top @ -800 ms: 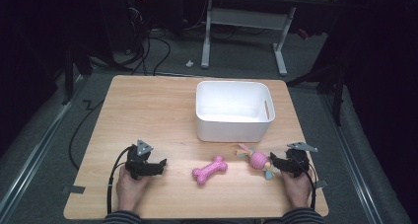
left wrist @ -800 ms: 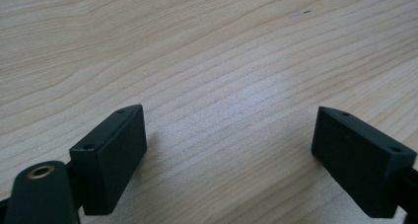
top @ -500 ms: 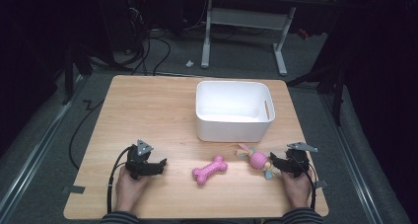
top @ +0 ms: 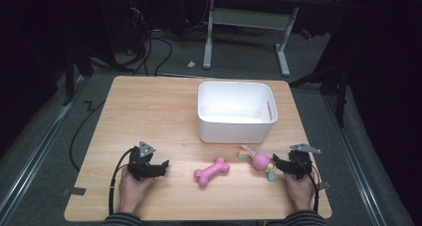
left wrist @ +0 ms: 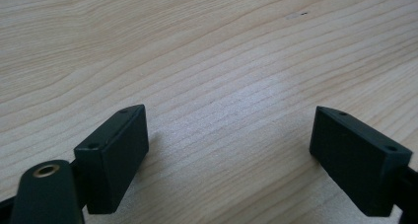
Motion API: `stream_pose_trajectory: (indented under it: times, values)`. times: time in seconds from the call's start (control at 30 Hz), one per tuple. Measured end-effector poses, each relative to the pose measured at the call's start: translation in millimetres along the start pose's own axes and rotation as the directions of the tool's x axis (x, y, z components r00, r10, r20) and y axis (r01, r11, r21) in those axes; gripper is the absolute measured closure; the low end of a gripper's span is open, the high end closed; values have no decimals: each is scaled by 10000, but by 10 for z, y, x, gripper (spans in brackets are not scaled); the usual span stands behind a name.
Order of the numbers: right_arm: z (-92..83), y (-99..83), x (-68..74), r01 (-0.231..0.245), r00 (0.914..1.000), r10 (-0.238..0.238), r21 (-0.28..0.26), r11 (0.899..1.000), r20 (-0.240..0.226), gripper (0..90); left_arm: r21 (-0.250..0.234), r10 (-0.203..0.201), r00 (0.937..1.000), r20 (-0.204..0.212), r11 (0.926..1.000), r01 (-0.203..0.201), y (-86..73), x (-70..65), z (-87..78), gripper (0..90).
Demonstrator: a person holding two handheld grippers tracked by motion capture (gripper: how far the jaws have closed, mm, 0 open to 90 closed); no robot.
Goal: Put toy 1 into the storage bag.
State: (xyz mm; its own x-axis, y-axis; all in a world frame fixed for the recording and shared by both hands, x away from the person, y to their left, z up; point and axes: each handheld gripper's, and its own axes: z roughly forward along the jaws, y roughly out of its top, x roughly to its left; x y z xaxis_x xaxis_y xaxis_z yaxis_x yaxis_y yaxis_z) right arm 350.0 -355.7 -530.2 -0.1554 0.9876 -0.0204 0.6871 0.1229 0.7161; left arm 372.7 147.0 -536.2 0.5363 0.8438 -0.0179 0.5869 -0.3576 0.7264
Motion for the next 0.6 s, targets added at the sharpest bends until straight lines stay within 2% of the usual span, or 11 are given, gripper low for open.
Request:
stream_pose_trajectory:
  times: [0.3, 0.43, 0.6]
  values:
    - [0, 0, -1, -1, 10000, 1, -2, 10000, -14, 248, -40, -111, 9992, 376, 9999, 113, 21, -30, -60, 176]
    - [0, 0, -1, -1, 10000, 1, -2, 10000, -20, 248, -103, 89, 9986, 528, 9999, -84, 73, -61, -154, 190]
    - [0, 0, -2, 3, 10000, -3, -5, 10000, -24, 248, -366, 120, 9971, 749, 9993, -92, 132, -83, -226, 198]
